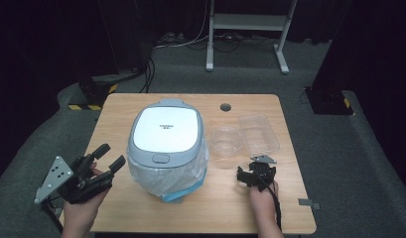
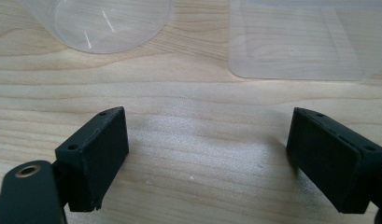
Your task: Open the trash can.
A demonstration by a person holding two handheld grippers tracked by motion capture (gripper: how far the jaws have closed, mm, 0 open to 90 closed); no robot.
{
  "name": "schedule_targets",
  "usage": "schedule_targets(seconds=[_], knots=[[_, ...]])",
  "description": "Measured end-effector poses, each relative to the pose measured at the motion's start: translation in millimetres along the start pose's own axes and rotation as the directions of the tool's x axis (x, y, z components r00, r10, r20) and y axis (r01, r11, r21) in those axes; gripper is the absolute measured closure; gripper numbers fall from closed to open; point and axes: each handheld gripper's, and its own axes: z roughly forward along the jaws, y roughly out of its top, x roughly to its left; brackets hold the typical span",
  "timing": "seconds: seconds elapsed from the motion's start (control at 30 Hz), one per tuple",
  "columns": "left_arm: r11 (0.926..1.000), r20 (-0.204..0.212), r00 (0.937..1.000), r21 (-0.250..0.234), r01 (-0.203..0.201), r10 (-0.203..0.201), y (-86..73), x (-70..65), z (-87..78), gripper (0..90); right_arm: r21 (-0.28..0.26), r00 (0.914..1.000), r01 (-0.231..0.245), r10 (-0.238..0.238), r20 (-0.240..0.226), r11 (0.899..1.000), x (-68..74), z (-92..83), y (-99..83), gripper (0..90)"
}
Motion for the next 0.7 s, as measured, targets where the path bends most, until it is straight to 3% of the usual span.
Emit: schedule_targets(seconds=[0.37, 0.7], knots=[[0.9992, 0.037, 0.9992, -0.036, -0.016, 0.017, 3.9, -12.3, 9.0, 41.6, -0.001, 1.0000, 0.003, -0.003, -0.001, 1.000, -0.2, 0.1, 0.0, 12.8], [0.9991, 0.079, 0.9965, -0.037, -0.023, 0.026, 5.5, -23.9, 20.5, 43.9, -0.002, 0.9999, 0.013, -0.013, -0.007, 1.000, -0.1, 0.2, 0.1, 12.8]])
